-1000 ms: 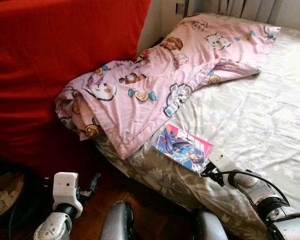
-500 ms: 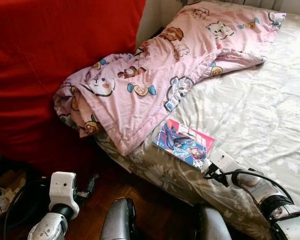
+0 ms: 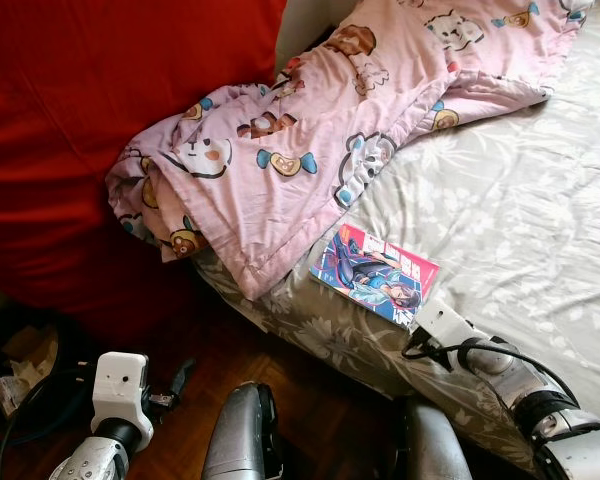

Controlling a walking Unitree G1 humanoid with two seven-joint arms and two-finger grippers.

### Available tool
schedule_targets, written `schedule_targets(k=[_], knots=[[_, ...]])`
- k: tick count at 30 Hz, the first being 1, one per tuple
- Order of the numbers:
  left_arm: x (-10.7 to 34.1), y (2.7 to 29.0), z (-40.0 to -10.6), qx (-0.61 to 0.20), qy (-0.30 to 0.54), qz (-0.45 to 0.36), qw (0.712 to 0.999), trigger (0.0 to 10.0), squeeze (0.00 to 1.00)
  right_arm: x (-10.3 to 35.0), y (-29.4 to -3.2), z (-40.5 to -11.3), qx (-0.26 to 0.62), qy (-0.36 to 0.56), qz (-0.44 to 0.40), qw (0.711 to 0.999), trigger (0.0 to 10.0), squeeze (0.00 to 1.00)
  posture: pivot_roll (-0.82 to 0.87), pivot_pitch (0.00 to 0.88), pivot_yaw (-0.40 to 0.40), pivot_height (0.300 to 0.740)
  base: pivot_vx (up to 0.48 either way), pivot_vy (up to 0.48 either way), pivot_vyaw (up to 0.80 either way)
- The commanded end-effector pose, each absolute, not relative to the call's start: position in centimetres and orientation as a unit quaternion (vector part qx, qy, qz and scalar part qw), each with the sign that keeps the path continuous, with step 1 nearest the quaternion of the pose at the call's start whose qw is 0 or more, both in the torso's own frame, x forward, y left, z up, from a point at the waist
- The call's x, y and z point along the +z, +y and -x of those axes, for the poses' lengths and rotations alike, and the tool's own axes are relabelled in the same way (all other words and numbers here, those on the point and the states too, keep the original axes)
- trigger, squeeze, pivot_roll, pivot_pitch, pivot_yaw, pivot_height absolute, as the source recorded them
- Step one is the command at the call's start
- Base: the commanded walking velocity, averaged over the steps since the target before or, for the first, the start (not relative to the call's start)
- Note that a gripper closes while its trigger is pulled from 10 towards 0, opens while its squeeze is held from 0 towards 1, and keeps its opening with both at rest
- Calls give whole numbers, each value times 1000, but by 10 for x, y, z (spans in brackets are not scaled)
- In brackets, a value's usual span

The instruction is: Clean up the room

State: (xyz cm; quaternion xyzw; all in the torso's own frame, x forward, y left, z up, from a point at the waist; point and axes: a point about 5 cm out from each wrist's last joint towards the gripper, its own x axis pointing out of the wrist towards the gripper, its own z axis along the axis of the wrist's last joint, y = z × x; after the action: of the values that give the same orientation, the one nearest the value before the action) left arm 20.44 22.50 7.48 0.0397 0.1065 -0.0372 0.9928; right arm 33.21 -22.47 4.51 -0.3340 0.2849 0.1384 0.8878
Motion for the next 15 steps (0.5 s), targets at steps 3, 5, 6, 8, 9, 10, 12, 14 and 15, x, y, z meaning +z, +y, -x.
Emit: schedule_targets(k=[3,5,6,8,9,10,12,14,15], knots=[[75,231,-199,-31,117,-47,991,10000,0,47,-224,-334,122,273,330,896,10000,0,183,249,116,603,0,0,0],[75,232,-199,-31,117,-48,991,10000,0,48,-224,-335,117,269,328,898,10000,0,184,245,116,603,0,0,0],[76,232,-199,-32,117,-48,991,10000,0,48,-224,-335,117,268,326,899,10000,0,188,237,116,603,0,0,0],[76,232,-199,-32,118,-49,991,10000,0,46,-222,-334,124,272,322,898,10000,0,187,234,117,603,0,0,0],[76,232,-199,-32,118,-50,991,10000,0,42,-220,-331,134,278,325,894,10000,0,187,234,117,603,0,0,0],[76,232,-199,-32,118,-50,991,10000,0,41,-219,-330,137,280,327,892,10000,0,191,229,117,603,0,0,0],[76,232,-199,-32,119,-50,991,10000,0,38,-218,-328,139,283,330,890,4510,0,193,226,118,603,0,0,0],[76,232,-198,-32,119,-50,991,10000,0,37,-218,-328,139,284,328,890,0,0,197,222,120,603,0,0,0],[77,233,-197,-32,120,-50,991,10000,0,37,-217,-328,138,283,324,892,0,0,196,219,122,603,0,0,0]])
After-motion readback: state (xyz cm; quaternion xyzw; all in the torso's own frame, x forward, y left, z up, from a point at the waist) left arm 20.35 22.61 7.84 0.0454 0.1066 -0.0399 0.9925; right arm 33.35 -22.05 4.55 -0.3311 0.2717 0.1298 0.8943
